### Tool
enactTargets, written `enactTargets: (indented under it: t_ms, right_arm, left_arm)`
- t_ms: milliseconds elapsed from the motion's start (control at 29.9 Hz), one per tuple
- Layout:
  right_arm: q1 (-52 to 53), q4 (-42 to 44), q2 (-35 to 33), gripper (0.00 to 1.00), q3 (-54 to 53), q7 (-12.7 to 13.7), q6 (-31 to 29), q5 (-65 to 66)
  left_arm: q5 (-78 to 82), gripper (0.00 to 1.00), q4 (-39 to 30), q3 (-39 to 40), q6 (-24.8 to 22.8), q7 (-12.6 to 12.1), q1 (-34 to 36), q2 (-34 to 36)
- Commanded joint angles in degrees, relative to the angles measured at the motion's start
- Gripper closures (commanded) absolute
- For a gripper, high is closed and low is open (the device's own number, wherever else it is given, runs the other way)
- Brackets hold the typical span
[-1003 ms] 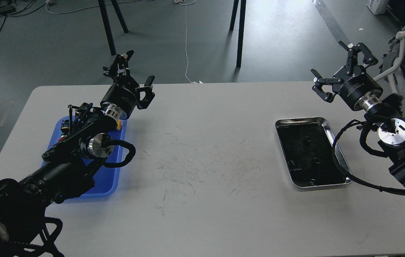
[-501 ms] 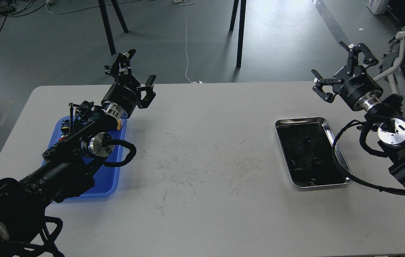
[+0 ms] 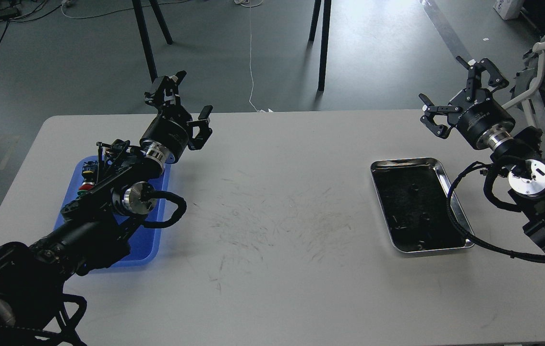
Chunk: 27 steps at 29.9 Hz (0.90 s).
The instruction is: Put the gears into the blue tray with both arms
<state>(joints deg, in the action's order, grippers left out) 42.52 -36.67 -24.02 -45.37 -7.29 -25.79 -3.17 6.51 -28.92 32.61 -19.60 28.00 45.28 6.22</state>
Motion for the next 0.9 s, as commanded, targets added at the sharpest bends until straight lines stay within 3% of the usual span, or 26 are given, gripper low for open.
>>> enactTargets:
  t_ms: [0, 869]
  right_arm:
    - [-0.07, 0.01, -0.06, 0.01, 0.01, 0.0, 0.03, 0.0]
    - [-0.15, -1.3, -1.29, 0.01, 2.74, 0.0, 1.09, 0.44]
  left_arm:
    - [0.0, 0.02, 0.0, 0.0, 0.0, 0.0, -0.1, 0.02]
    - [0.08, 0.02, 0.0, -0.09, 0.0, 0.0, -0.19, -0.86]
